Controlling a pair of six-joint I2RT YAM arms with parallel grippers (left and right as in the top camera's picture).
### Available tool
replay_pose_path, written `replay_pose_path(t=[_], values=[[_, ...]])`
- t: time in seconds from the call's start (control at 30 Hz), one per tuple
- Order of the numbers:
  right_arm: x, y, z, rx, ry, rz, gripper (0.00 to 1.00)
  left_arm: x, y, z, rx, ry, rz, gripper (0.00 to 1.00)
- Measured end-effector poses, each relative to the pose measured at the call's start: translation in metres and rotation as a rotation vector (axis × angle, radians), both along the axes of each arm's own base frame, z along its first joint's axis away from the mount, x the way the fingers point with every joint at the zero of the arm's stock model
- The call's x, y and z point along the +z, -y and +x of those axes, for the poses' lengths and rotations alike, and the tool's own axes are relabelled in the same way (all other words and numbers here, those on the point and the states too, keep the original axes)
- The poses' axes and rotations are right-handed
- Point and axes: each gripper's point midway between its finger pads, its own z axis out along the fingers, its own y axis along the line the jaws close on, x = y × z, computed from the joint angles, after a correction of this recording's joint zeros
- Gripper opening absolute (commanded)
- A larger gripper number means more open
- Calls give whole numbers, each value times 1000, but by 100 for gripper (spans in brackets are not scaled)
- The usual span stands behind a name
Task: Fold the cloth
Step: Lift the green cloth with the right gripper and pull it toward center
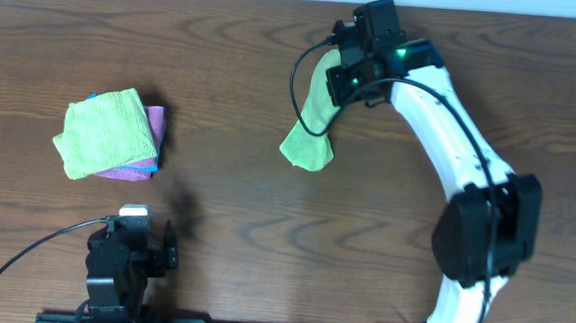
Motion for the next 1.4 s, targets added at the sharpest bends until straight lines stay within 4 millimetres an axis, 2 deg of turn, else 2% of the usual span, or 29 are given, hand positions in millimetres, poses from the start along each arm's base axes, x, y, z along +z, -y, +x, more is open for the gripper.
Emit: replay_pose_path(t=[0.13, 0.23, 0.3, 0.37, 0.5, 0.67, 0.77, 0.9, 1.03, 1.13, 1.3, 1.4], values=[[-28, -6, 34, -13, 72, -6, 10, 0, 0, 0, 0, 1, 0, 95], [-47, -4, 50, -36, 106, -34, 14, 0, 0, 0, 0, 1, 0, 95], [-56, -1, 60, -59, 130, -58, 20, 0, 0, 0, 0, 1, 0, 96], [-60, 5, 67, -86, 155, -87, 35, 0, 0, 0, 0, 0, 0, 95], [-50, 12, 83, -141, 232, -114, 68, 0, 0, 0, 0, 0, 0, 95], [-45, 16, 90, -192, 255, -114, 93, 0, 0, 0, 0, 0, 0, 95], [-37, 17, 91, -215, 251, -110, 98, 0, 0, 0, 0, 1, 0, 96], [-5, 15, 98, -231, 272, -103, 99, 0, 0, 0, 0, 1, 0, 95], [13, 12, 79, -202, 208, -100, 99, 0, 0, 0, 0, 0, 0, 95], [21, 0, 46, -126, 110, -70, 99, 0, 0, 0, 0, 1, 0, 95], [18, -29, -11, 54, -39, -69, 99, 0, 0, 0, 0, 1, 0, 96], [14, -53, -33, 157, -66, -80, 98, 0, 0, 0, 0, 1, 0, 95]])
